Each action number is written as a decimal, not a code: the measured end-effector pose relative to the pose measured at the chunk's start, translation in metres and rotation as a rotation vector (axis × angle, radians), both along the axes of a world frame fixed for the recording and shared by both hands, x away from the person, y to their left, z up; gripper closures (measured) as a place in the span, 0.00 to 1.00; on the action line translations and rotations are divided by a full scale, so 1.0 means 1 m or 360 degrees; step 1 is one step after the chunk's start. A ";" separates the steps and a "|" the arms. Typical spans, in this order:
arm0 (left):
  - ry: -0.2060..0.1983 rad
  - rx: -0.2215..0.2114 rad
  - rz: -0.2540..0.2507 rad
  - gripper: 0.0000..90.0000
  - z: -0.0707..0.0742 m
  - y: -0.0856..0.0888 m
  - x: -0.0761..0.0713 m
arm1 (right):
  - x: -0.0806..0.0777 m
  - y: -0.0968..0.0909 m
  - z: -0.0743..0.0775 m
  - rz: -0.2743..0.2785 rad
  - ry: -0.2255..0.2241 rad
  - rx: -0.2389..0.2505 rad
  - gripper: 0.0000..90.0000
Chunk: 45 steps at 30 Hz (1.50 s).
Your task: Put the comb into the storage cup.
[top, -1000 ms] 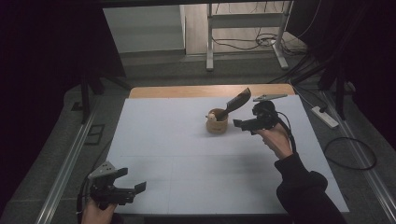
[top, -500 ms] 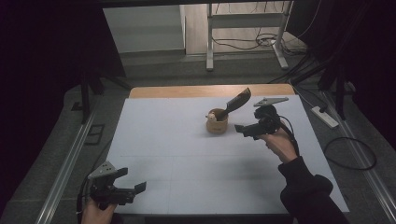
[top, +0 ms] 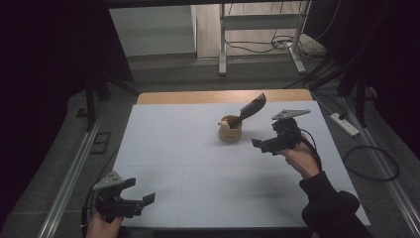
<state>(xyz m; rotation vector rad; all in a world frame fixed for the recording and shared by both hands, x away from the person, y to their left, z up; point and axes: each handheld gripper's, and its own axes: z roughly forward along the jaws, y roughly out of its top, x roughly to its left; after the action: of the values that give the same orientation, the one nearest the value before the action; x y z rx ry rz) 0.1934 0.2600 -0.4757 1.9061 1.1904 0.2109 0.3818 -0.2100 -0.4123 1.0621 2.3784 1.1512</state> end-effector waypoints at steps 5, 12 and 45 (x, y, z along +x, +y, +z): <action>0.0000 -0.0002 0.0002 0.03 0.000 0.000 0.000 | -0.007 0.000 0.000 0.0026 -0.0010 -0.0015 0.00; -0.0002 -0.0002 0.0000 0.03 0.000 0.000 0.000 | -0.016 -0.002 -0.001 0.0038 0.0003 -0.0017 0.00; 0.0000 -0.0027 0.0008 0.03 0.000 0.002 0.000 | -0.064 -0.025 -0.017 0.0059 0.0042 -0.0041 0.00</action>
<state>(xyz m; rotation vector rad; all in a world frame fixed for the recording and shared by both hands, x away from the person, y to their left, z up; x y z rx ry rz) 0.1932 0.2615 -0.4758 1.8883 1.1937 0.2030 0.3181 -0.2353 -0.4290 1.0354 2.4361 1.1223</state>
